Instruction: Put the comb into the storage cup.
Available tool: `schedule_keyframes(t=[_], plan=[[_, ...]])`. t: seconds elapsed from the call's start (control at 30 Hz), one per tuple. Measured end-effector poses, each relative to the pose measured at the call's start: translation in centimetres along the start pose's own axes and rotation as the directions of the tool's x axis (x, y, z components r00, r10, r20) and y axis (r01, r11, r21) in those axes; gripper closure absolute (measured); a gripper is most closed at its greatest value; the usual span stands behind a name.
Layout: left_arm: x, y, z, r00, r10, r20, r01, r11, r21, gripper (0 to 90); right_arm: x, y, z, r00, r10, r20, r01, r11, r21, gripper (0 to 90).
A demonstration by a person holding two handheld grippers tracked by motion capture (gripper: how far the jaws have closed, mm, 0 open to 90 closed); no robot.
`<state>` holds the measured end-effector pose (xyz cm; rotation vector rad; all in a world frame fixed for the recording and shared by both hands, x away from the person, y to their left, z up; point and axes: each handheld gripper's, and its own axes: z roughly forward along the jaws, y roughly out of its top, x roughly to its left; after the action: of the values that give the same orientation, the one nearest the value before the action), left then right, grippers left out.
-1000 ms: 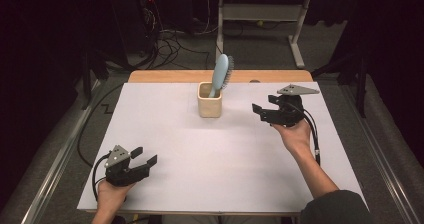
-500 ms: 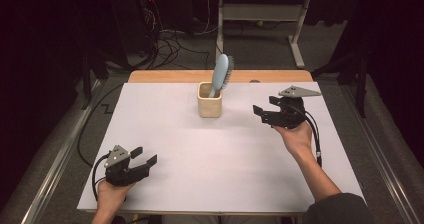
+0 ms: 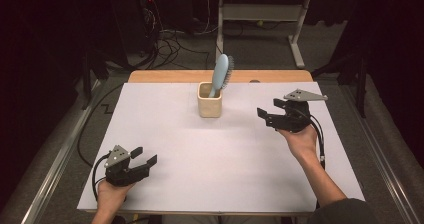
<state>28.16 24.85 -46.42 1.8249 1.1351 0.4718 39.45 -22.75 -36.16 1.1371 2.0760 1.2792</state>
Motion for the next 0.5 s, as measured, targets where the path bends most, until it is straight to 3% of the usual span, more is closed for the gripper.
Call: schedule_keyframes(t=[0.5], plan=[[-0.1,0.0,0.0,1.0000,0.007,0.003,-0.007,1.0000,0.003,34.5,-0.5,-1.5,-1.4,0.9999,0.016,0.002,-0.016,1.000,-0.025,27.2]])
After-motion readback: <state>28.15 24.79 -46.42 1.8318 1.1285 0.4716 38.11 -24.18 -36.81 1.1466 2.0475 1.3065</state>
